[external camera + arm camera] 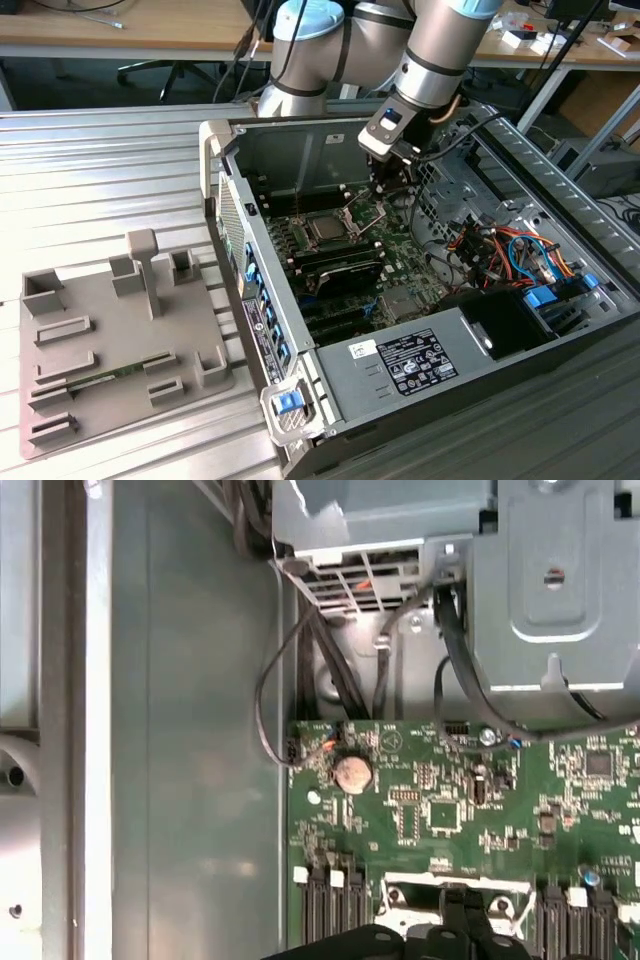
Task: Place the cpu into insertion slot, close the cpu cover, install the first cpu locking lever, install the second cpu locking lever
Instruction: 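Close the cpu cover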
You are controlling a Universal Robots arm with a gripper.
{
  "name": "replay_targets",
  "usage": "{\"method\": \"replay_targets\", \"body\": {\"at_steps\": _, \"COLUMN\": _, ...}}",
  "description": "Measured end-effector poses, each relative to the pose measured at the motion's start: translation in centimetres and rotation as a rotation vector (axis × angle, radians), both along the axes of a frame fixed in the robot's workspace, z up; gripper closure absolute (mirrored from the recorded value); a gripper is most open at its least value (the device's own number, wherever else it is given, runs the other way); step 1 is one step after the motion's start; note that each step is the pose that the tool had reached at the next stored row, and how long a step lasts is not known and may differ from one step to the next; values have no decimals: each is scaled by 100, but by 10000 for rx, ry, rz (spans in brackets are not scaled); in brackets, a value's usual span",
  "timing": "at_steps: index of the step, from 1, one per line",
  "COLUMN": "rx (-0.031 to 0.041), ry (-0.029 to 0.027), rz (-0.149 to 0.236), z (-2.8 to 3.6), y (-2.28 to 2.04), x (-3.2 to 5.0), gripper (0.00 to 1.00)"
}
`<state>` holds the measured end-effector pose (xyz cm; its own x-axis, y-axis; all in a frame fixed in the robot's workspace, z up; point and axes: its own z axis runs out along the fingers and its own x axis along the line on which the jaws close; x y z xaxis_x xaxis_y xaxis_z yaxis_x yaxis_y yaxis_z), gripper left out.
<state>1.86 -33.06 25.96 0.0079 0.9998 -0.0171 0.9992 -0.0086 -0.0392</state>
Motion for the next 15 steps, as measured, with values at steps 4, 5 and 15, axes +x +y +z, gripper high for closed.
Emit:
{"method": "replay_targets", "body": {"at_steps": 4, "rx": 1, "ry": 21, "rz": 0, "z": 4, "y": 1, "x": 80, "gripper": 89}}
{"method": "replay_targets", "body": {"at_steps": 5, "rx": 0, "ry": 29, "rz": 0, "z": 4, "y": 0, "x": 103, "gripper": 89}}
{"method": "replay_targets", "body": {"at_steps": 15, "rx": -1, "ry": 151, "rz": 0, "z": 4, "y": 0, "x": 308, "gripper": 89}}
